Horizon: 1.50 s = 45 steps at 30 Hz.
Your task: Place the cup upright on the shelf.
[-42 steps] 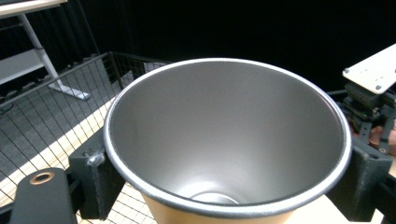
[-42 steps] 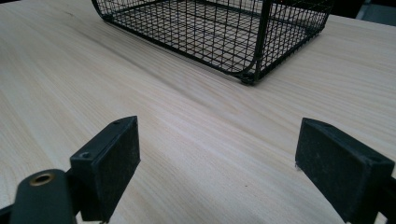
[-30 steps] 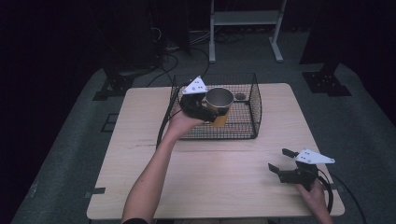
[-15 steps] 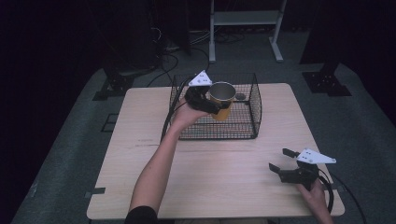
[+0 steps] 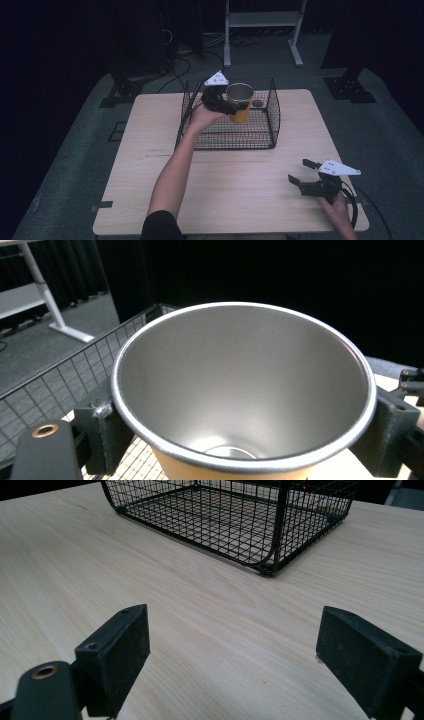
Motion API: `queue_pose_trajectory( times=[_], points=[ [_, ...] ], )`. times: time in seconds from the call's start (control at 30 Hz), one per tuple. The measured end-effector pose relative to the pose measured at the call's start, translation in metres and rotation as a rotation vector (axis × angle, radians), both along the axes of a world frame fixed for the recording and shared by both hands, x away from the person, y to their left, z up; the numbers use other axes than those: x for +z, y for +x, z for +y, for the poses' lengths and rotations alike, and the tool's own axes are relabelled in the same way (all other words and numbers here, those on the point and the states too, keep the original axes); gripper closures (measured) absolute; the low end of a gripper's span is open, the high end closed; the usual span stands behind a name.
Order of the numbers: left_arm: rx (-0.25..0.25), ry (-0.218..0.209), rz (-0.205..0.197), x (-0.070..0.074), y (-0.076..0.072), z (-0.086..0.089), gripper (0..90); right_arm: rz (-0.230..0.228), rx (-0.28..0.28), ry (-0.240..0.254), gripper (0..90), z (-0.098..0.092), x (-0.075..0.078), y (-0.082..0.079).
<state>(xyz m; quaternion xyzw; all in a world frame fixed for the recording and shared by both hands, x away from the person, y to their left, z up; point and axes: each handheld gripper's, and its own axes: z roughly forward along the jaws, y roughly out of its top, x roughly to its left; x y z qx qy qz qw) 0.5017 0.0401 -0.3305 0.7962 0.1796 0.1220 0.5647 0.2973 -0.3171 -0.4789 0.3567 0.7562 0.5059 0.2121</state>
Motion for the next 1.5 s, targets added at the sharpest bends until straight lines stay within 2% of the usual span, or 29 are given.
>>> queue_pose_trajectory(
  times=[0.1,0.3,0.4,0.53,0.63,0.87,1.03,1.17,1.3,1.5],
  points=[
    [0.013,-0.005,-0.003,-0.004,0.006,0.001,13.4,0.0,0.0,0.002,12.9,0.0,0.0,0.0],
    [0.011,0.027,0.037,-0.016,0.016,0.004,13.4,0.0,0.0,0.005,12.9,-0.001,0.0,0.0],
    [0.005,0.009,0.057,-0.022,0.021,0.005,13.4,-0.002,0.002,0.005,12.9,-0.001,0.0,0.0],
    [0.01,0.024,0.054,-0.026,0.023,0.002,13.4,-0.001,0.002,0.009,12.9,-0.001,0.0,0.0],
    [0.006,0.015,0.062,-0.031,0.026,0.0,13.4,-0.002,0.002,0.007,12.9,-0.001,0.0,0.0],
    [-0.009,0.042,0.073,-0.04,0.033,-0.009,13.3,-0.001,0.005,0.011,12.9,-0.001,0.0,0.0],
    [-0.025,0.088,0.09,-0.049,0.04,-0.015,13.3,-0.002,0.006,0.015,12.9,-0.002,0.0,0.0],
    [-0.032,0.106,0.102,-0.055,0.042,-0.017,13.3,0.001,0.006,0.019,12.9,-0.002,0.0,0.0],
    [-0.039,0.097,0.119,-0.06,0.044,-0.018,13.3,-0.001,0.009,0.016,12.9,-0.002,0.0,0.0],
    [-0.048,0.129,0.126,-0.067,0.045,-0.022,13.3,-0.001,0.005,0.018,12.9,-0.002,0.0,0.0]
  ],
)
